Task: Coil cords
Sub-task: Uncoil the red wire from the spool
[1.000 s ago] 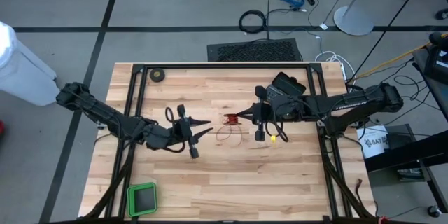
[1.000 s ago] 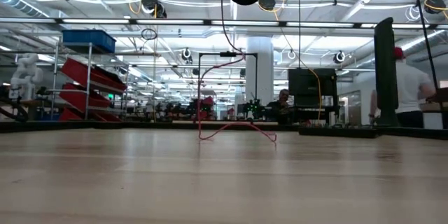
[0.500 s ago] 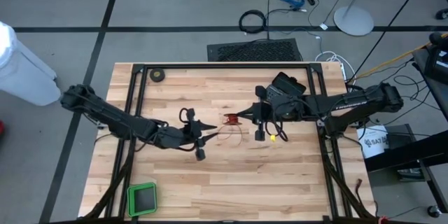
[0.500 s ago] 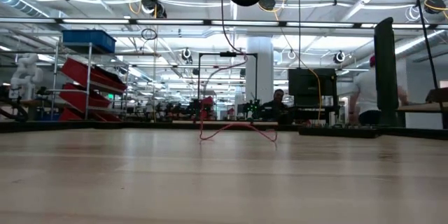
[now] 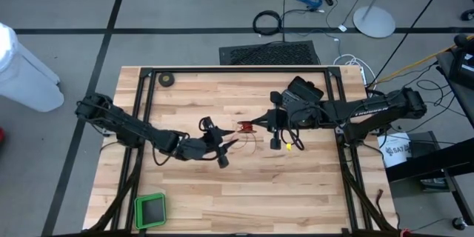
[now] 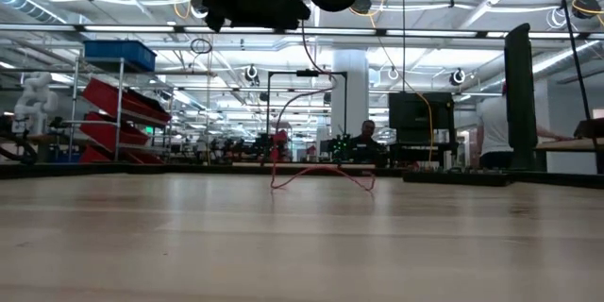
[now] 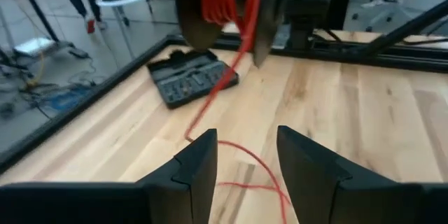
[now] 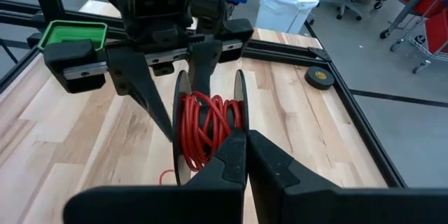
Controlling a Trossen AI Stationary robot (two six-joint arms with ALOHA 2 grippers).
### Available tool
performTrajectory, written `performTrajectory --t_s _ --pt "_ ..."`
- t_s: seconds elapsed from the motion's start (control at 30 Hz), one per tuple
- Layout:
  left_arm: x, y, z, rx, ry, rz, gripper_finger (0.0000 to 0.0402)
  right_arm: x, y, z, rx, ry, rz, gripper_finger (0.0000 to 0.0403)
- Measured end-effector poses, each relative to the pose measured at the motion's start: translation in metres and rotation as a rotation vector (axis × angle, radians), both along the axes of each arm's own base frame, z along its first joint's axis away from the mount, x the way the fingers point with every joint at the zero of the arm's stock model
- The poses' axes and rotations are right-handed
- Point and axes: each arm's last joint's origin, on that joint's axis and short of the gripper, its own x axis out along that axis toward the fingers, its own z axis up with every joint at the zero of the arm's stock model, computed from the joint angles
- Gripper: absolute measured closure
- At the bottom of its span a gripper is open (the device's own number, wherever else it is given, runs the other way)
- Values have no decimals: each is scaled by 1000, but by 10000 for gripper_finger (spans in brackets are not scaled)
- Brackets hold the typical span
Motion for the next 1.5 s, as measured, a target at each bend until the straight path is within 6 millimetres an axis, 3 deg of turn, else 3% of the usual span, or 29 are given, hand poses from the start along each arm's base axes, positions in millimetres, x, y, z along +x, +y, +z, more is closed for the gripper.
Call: performTrajectory --t_s 0.53,0.87,1.5 --pt "3 8 5 109 -16 11 246 0 0 0 0 0 0 403" --pt "-6 22 -14 65 -98 -32 252 0 1 0 9 0 18 403" --pt "-5 21 -11 80 -128 -56 393 0 1 0 9 1 21 403"
